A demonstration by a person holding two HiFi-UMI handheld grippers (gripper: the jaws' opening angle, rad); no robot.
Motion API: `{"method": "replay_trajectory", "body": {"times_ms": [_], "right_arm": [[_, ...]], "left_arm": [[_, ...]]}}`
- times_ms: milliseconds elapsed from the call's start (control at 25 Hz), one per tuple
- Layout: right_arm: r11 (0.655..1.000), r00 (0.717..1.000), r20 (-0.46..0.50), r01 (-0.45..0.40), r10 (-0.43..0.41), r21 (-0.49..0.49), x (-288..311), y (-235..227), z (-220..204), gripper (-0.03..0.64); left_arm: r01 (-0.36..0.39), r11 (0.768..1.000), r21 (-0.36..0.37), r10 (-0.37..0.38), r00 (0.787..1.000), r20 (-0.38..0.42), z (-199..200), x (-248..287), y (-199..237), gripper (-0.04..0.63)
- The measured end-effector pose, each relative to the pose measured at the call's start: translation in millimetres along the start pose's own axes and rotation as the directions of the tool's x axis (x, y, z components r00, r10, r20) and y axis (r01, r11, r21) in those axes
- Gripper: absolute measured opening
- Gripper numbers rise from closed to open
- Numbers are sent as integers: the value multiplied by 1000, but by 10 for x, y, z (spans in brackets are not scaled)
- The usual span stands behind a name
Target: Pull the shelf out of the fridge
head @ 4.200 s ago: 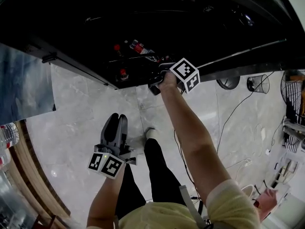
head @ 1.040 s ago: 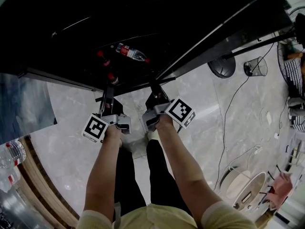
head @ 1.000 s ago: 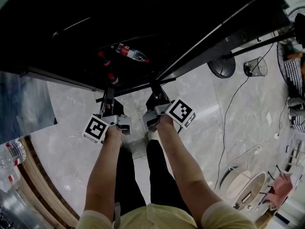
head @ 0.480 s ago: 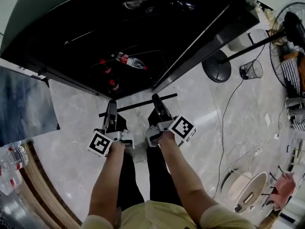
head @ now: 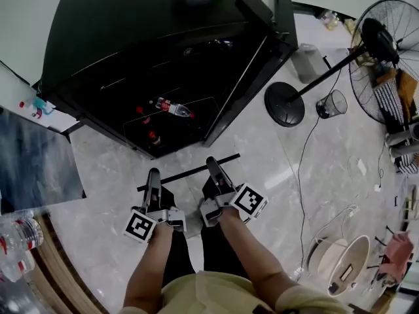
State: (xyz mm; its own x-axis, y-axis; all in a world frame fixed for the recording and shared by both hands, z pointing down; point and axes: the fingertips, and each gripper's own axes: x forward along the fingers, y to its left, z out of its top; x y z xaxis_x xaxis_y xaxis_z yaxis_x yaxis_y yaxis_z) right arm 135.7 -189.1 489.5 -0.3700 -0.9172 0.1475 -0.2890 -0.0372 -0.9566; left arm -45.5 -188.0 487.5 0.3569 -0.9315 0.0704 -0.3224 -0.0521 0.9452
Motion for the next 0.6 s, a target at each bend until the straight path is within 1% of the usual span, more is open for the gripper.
{"method": "replay_trajectory", "body": {"times_ms": [120, 320, 400, 520, 600], "right_arm": [[1000, 1000, -7, -6, 6, -6, -149, 186, -28, 64], [1000, 1000, 6, -12, 13, -26, -399, 484, -29, 66], [1000, 1000, 6, -9, 9, -24, -497, 556, -46, 67], [1000, 1000, 20, -1, 1, -20, -655, 662, -54, 67], [999, 999, 31, 6, -5, -38, -733, 756, -53, 67]], "left_arm": [[8, 1000, -16, -8, 1000, -14, 30, -120, -179, 57], [46, 999, 12, -45, 998, -50, 69, -296, -517, 57], [52, 999, 12, -51, 997, -64, 68, -362, -624, 57], [62, 998, -3, -62, 993, -101, 41, -442, -755, 57], [62, 998, -5, -62, 989, -138, 40, -481, -808, 58]]}}
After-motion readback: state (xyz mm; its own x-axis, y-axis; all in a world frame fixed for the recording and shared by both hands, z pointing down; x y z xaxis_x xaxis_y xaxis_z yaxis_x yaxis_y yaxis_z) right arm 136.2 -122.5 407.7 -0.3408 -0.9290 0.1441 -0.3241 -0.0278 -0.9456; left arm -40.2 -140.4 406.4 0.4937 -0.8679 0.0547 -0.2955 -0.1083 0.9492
